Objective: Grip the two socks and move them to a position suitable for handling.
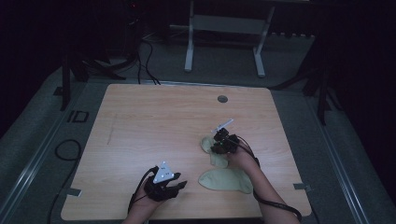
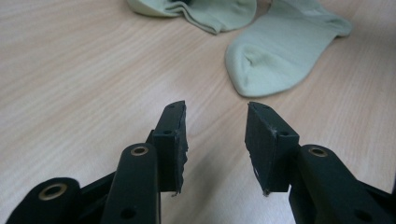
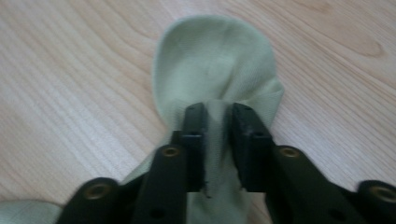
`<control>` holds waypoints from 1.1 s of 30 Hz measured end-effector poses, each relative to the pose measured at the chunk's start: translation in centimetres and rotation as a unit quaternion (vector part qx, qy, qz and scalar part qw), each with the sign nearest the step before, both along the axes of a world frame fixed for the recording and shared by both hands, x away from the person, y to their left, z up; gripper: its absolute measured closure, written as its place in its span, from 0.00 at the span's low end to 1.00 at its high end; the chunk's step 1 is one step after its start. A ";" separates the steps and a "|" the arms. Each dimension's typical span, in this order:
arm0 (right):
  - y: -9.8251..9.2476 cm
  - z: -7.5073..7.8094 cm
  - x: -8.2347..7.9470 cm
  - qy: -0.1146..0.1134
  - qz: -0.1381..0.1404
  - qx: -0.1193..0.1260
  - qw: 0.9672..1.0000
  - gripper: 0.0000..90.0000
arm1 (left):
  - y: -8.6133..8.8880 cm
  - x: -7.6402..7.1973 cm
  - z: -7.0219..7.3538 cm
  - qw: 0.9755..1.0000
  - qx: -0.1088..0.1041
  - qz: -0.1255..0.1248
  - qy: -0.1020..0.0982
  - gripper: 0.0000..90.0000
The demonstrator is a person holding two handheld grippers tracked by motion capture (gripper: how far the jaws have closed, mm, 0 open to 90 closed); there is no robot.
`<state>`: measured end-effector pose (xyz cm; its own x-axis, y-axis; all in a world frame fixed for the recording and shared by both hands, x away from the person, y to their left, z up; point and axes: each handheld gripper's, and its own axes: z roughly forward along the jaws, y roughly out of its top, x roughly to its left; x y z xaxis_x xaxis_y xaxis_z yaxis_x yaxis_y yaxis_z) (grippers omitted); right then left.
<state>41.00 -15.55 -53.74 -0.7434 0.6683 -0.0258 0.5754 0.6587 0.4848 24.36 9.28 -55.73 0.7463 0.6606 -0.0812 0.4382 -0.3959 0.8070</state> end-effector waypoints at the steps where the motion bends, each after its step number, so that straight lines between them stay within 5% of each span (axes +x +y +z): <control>1: -0.1 0.3 0.0 -0.003 -0.005 -0.002 1.000 0.72 | -0.1 0.1 0.2 1.000 -0.001 0.002 -0.001 0.65; 4: -0.5 1.7 -0.6 -0.015 -0.012 0.015 1.000 0.65 | -0.2 0.6 0.5 1.000 -0.019 -0.008 0.000 0.68; 8: -0.5 2.8 -2.8 -0.025 0.004 0.026 0.999 0.64 | -0.7 1.8 1.3 1.000 0.003 -0.008 -0.015 0.70; 16: 0.2 1.1 -6.0 -0.037 0.021 0.015 0.999 0.67 | -3.0 5.9 3.8 0.998 0.021 -0.007 -0.056 0.70; 20: 0.6 0.0 -6.6 -0.046 0.029 -0.003 0.998 0.70 | -5.0 8.4 4.4 0.997 0.038 -0.013 -0.058 0.74; 24: 0.6 -0.7 -6.6 -0.042 0.030 -0.008 0.999 0.73 | -6.9 10.8 3.6 0.998 0.041 -0.012 -0.049 0.81; 27: 0.3 -0.9 -6.6 -0.045 0.027 -0.003 0.999 0.78 | -8.3 12.0 2.3 0.996 0.073 0.002 -0.057 0.90; 33: -0.1 -1.0 -6.5 -0.047 0.022 0.003 0.999 0.92 | -9.3 14.0 0.1 0.994 0.108 0.020 -0.027 0.98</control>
